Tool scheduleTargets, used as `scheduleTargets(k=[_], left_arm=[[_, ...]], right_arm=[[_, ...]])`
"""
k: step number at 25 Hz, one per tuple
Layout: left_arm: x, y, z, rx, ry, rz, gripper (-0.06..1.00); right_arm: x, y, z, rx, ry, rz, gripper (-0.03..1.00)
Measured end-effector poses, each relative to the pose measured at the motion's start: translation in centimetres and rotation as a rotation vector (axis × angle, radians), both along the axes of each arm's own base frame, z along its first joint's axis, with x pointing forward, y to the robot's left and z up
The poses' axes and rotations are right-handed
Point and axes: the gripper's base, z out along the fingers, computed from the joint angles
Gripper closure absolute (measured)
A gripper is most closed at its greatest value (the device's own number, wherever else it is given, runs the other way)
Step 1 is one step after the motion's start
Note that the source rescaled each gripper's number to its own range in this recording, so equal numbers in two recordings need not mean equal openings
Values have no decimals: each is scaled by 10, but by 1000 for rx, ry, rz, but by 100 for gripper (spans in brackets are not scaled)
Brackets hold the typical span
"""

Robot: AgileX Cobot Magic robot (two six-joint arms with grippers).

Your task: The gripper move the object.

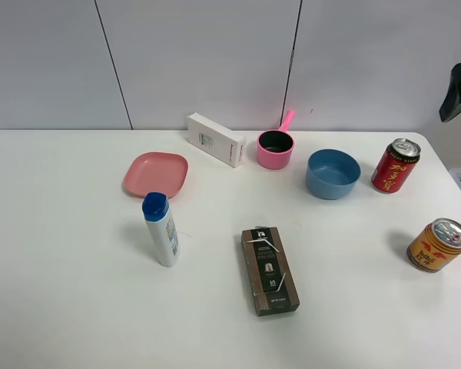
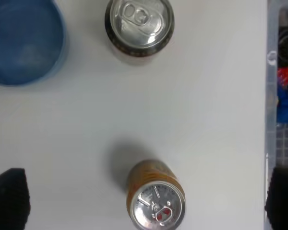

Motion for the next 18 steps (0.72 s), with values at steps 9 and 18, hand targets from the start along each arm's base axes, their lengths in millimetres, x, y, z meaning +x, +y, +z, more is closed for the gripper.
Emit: scheduleTargets(k=[9,18], left_arm=[[0,0,0,0,0,0,-6],[0,0,0,0,0,0,-6]], right_arm=[[-63,9,61,-31,-220,0,-3],[-159,23,36,-36,-253,0,-3]])
